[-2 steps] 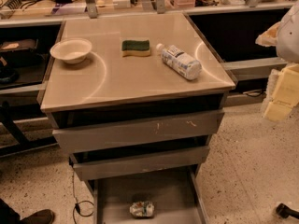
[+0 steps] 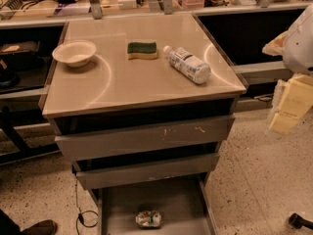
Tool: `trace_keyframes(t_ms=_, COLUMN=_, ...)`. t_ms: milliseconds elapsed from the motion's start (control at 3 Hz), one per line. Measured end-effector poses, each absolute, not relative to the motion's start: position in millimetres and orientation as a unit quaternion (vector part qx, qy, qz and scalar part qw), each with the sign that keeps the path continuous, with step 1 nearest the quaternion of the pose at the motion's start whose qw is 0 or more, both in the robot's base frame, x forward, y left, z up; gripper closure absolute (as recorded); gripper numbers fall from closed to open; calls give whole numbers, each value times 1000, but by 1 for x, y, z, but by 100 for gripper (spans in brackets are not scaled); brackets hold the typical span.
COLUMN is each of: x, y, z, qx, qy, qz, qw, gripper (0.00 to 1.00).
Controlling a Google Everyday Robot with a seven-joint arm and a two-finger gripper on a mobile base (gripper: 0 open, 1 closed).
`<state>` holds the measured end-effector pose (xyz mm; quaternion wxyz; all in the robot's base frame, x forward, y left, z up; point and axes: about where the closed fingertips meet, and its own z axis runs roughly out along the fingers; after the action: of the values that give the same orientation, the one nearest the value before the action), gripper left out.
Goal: Pick 7up can from bottom drawer and place on counter
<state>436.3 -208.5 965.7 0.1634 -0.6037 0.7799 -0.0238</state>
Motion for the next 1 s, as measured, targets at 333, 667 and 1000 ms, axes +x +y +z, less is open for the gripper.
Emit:
trace_keyframes(t_ms=333, x=421, y=-173, z=941, qx=-610, qy=770, qz=3, qw=188, gripper=0)
trace_keyframes(t_ms=667, x=414, y=-117, z=848, qx=-623, qy=755, qz=48, qw=199, gripper=0)
trace_keyframes(t_ms=1000, x=414, y=-118, z=848, qx=-623, qy=755, qz=47, qw=199, gripper=0)
